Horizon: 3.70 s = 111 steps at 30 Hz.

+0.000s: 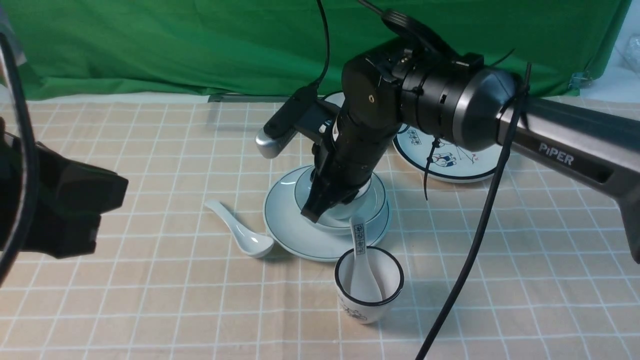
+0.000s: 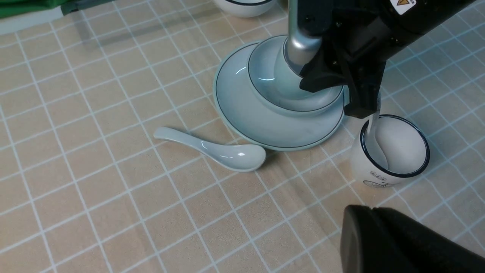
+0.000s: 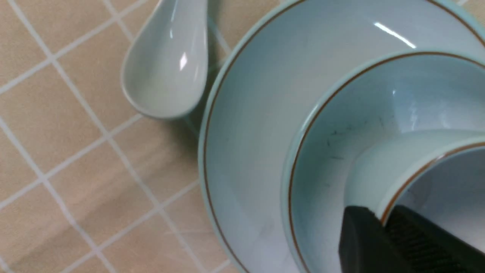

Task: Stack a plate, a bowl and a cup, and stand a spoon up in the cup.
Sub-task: Use the right arm to put the blue teacup into the blue rice bowl in the middle, then use the left arm to grab a blue soup spoon, then use the left arm to put the blue soup spoon into the blue teacup in the middle

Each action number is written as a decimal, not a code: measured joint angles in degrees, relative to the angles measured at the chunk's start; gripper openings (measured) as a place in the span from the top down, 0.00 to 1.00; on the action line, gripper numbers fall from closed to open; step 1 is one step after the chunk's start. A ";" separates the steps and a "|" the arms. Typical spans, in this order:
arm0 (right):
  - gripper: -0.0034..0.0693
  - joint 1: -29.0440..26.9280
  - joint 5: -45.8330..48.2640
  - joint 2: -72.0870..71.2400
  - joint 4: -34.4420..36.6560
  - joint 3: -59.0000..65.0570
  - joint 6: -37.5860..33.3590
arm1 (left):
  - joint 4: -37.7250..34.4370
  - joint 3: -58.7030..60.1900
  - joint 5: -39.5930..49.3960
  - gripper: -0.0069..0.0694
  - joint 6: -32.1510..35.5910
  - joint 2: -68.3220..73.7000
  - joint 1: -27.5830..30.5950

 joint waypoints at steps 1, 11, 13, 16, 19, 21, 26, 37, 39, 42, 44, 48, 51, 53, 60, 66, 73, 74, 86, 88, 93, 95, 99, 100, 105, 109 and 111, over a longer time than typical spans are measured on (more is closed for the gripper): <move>0.72 0.00 -0.15 0.00 0.00 0.00 0.07 | 0.00 0.00 0.00 0.87 0.00 0.00 0.00; 0.25 0.00 4.83 -4.02 -0.31 -2.95 2.64 | 0.06 0.00 0.20 0.87 -3.97 1.07 0.00; 0.29 0.00 9.15 -7.22 -0.34 -4.48 3.04 | 0.24 -0.05 0.81 0.87 -5.77 2.61 0.00; 0.42 0.00 15.70 -11.82 -0.56 -5.36 3.12 | 0.24 -0.05 1.40 0.87 -8.19 7.70 0.00; 0.66 0.00 18.41 -17.78 -1.51 -3.75 5.02 | 0.24 -0.05 0.20 0.86 -10.12 15.31 0.00; 0.83 0.00 18.41 -23.98 -2.02 0.39 6.85 | 0.18 -0.71 -0.80 0.86 -11.91 21.46 0.00; 0.91 0.00 18.41 -37.85 -2.08 14.69 10.79 | 1.43 -6.26 -0.91 0.81 -14.69 35.37 0.00; 0.86 0.00 12.35 -63.07 -2.08 42.96 11.55 | 12.62 -23.67 2.65 0.43 -30.90 61.90 1.07; 0.86 0.00 12.13 -65.07 -2.08 44.19 10.81 | 13.17 -24.95 2.31 0.41 -32.19 64.43 1.41; 0.85 0.00 12.11 -67.28 -2.08 45.50 9.87 | 13.58 -26.45 0.36 0.39 -34.44 67.66 1.70; 0.85 0.00 12.36 -68.00 -2.08 45.88 9.37 | 13.82 -26.84 -0.87 0.39 -35.37 68.80 1.75; 0.84 0.00 13.12 -68.70 -2.08 46.17 9.10 | 13.24 -26.99 -4.23 0.40 -36.93 69.88 1.70; 0.83 0.00 13.24 -68.69 -2.03 46.17 8.50 | 12.98 -27.19 -4.67 0.40 -37.23 70.30 1.70; 0.83 0.00 13.14 -68.69 -2.03 46.17 7.59 | 12.94 -27.41 -4.32 0.40 -37.40 70.31 1.70; 0.83 0.00 12.59 -68.69 -2.03 46.17 6.41 | 14.84 -27.47 -4.79 0.40 -37.54 70.51 1.70; 0.83 0.00 13.31 -68.69 -2.03 46.17 6.20 | 15.88 -27.58 -5.01 0.40 -37.48 71.03 1.70; 0.81 0.00 13.37 -68.69 -2.03 46.17 6.20 | 16.75 -27.63 -4.04 0.74 -33.36 71.08 1.80; 0.81 0.00 13.49 -68.69 -2.03 46.17 6.20 | 16.63 -27.63 -4.04 0.77 -32.74 71.08 1.80; 0.79 0.00 18.01 -68.69 -1.97 46.19 9.06 | 18.65 -16.51 -24.71 0.76 -24.21 46.12 -6.21; 0.79 0.00 18.30 -68.69 -1.97 46.19 9.65 | 18.70 -8.33 -43.23 0.76 -24.10 40.30 -9.98; 0.78 0.00 18.15 -68.69 -1.92 46.19 11.07 | 22.35 7.11 -87.19 0.76 -23.90 37.88 -13.55; 0.78 0.00 18.15 -68.69 -1.92 46.19 11.31 | 23.40 9.24 -97.45 0.76 -23.90 39.89 -13.62; 0.78 0.00 17.99 -68.69 -1.92 46.19 11.89 | 23.36 9.24 -105.59 0.76 -23.90 46.09 -13.62; 0.78 0.00 17.99 -68.69 -1.92 46.19 11.89 | 23.36 8.48 -106.36 0.76 -23.84 48.57 -13.62; 0.78 0.00 17.99 -68.69 -1.92 46.19 11.93 | 22.62 4.69 -107.44 0.76 -23.01 55.74 -13.62; 0.77 0.00 17.99 -68.69 -1.92 46.19 11.93 | 21.12 2.57 -107.61 0.76 -22.37 59.75 -13.41; 0.77 0.00 17.99 -68.69 -1.92 46.19 11.93 | 21.06 2.03 -107.73 0.76 -21.95 60.68 -13.26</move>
